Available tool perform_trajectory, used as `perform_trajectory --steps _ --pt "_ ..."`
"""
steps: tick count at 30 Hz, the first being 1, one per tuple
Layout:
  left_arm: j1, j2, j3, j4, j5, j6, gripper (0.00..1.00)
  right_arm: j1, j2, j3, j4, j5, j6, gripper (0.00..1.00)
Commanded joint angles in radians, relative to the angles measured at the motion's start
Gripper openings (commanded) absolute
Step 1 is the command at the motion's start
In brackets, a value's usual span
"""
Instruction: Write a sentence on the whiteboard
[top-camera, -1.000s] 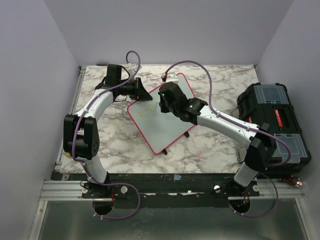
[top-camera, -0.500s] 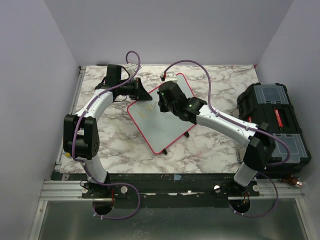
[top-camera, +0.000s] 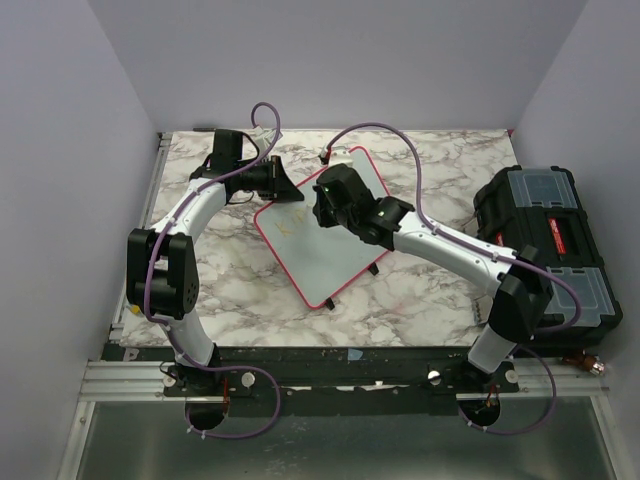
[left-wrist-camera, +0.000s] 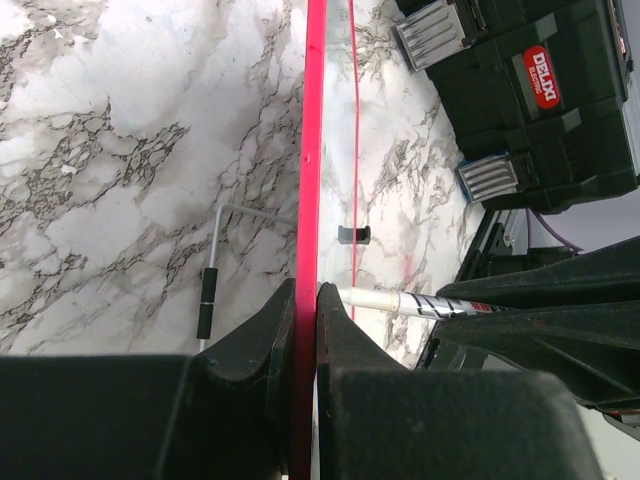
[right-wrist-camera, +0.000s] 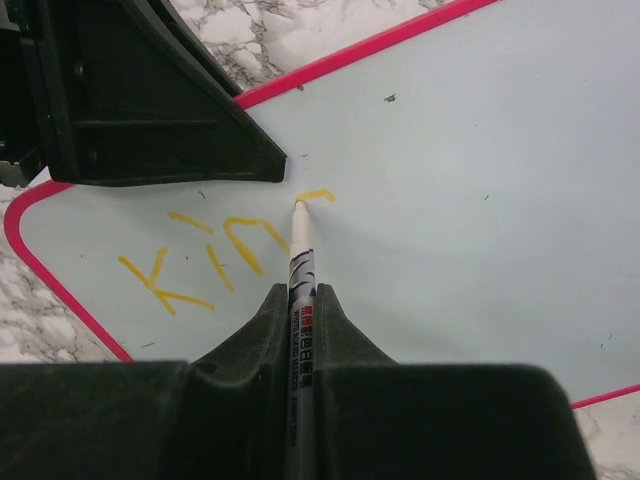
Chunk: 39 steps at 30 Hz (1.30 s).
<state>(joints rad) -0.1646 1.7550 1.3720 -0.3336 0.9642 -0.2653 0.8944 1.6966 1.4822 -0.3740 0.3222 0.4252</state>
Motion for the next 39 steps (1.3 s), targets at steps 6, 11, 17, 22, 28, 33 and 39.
perform_trajectory --steps 6,11,17,22,28,33,39 --pt "-0.024 -0.018 -0.020 -0.037 -0.012 0.084 0.00 -0.002 -0.025 -0.090 -0.011 -0.051 0.004 0.01" --pt "-0.024 -0.018 -0.021 -0.037 -0.013 0.084 0.00 -0.002 -0.031 -0.105 -0.017 -0.034 0.006 0.01" --pt "-0.024 -0.016 -0.020 -0.038 -0.013 0.084 0.00 -0.001 -0.030 -0.105 -0.032 0.002 0.010 0.01" --pt "-0.026 -0.017 -0.020 -0.038 -0.013 0.084 0.00 -0.001 -0.030 -0.100 -0.043 0.036 0.016 0.01" --pt "-0.026 -0.016 -0.021 -0.038 -0.014 0.084 0.00 -0.002 -0.031 -0.087 -0.057 0.053 0.020 0.01" --pt "-0.026 -0.016 -0.021 -0.038 -0.015 0.084 0.00 -0.001 -0.029 -0.078 -0.063 0.074 0.023 0.01" --pt "-0.026 -0.017 -0.022 -0.038 -0.013 0.084 0.00 -0.001 -0.013 -0.044 -0.072 0.079 0.015 0.01"
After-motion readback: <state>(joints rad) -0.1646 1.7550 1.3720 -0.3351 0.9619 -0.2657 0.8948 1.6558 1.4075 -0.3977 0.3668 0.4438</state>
